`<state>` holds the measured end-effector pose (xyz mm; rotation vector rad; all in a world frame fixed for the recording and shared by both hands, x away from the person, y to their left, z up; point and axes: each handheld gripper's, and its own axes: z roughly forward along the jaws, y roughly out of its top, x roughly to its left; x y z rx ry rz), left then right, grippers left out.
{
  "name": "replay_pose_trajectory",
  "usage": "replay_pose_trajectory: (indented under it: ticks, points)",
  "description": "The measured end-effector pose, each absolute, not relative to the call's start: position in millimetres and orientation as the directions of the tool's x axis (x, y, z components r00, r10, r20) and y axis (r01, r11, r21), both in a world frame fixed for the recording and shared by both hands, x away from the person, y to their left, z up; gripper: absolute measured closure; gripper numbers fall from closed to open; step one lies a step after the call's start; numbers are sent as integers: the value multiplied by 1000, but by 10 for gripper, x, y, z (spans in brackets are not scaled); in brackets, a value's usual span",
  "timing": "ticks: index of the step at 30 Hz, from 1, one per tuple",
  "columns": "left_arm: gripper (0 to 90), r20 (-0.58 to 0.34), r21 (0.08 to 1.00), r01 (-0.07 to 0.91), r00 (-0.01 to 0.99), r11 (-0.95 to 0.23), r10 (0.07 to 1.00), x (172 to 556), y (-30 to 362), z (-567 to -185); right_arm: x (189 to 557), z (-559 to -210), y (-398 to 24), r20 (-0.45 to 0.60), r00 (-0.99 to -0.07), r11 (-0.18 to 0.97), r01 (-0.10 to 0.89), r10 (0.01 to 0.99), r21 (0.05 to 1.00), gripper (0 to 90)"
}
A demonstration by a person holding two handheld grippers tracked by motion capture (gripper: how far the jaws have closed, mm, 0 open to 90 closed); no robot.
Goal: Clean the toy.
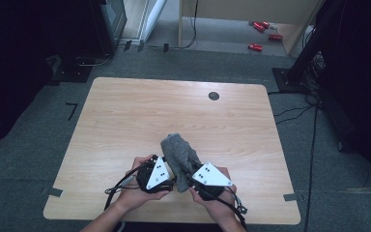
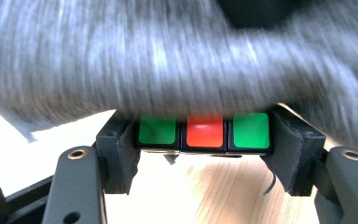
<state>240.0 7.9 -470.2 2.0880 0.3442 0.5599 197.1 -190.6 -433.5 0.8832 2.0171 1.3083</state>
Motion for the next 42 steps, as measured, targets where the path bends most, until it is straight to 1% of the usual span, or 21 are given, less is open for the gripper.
replay_pose_trajectory:
  ticks: [2,4,6,8,10,12,15,16,20,22,24,26,27,29,32,34,36,38,39,42]
  points:
    - [352,249,843,33,860,-536,445,2414,92,-4705,1992,-4310,-1986,-94,-580,277,235,809,932,730]
    - [352,238,845,42,863,-533,445,2425,96,-4706,1961,-4303,-1974,-164,-531,317,210,831,925,728]
    - [352,238,843,43,864,-536,444,2428,87,-4716,1916,-4302,-1908,-192,-555,340,177,810,924,725]
    - [352,241,842,39,865,-538,439,2418,79,-4720,1857,-4316,-1793,-214,-601,369,147,770,918,724]
    - [352,246,842,29,868,-538,431,2401,79,-4708,1831,-4359,-1694,-230,-642,405,137,731,904,725]
    - [352,236,847,33,871,-531,431,2399,81,-4705,1830,-4402,-1661,-241,-641,422,143,729,895,727]
    - [352,236,846,36,870,-532,434,2413,93,-4707,1903,-4377,-1768,-192,-638,376,166,746,912,728]
    - [352,238,845,36,869,-534,435,2416,96,-4709,1926,-4360,-1828,-170,-616,351,184,769,918,729]
    - [352,232,847,42,868,-529,440,2430,110,-4709,1961,-4320,-1962,-149,-549,306,206,822,930,732]
    - [352,229,848,46,866,-528,444,2437,112,-4706,1948,-4305,-1976,-137,-552,289,198,823,937,731]
    - [351,226,847,51,866,-529,446,2440,108,-4712,1917,-4298,-1925,-159,-590,304,155,792,940,730]
    - [352,216,848,55,872,-528,438,2439,103,-4716,1848,-4312,-1803,-188,-624,339,131,759,932,729]
    - [352,205,850,59,878,-523,433,2440,102,-4714,1829,-4324,-1758,-204,-629,356,125,751,926,729]
    - [352,212,851,51,877,-523,431,2429,97,-4709,1792,-4366,-1655,-246,-635,407,118,732,906,729]
    - [352,215,852,46,877,-521,429,2421,104,-4707,1825,-4399,-1644,-254,-630,428,138,733,893,730]
    - [352,214,853,47,876,-520,431,2426,109,-4705,1874,-4382,-1724,-228,-617,403,159,753,901,731]
    - [352,214,854,46,877,-519,430,2436,119,-4711,1911,-4342,-1824,-218,-581,380,172,784,909,731]
    - [351,188,872,49,886,-488,425,2450,153,-4714,1952,-4289,-1949,-188,-538,335,188,822,923,731]
    - [352,180,882,43,890,-470,420,2455,176,-4711,1967,-4263,-2020,-151,-519,294,204,841,934,731]
    - [351,161,915,17,900,-402,404,2460,247,-4702,2006,-4183,-2256,-7,-524,133,204,852,970,730]
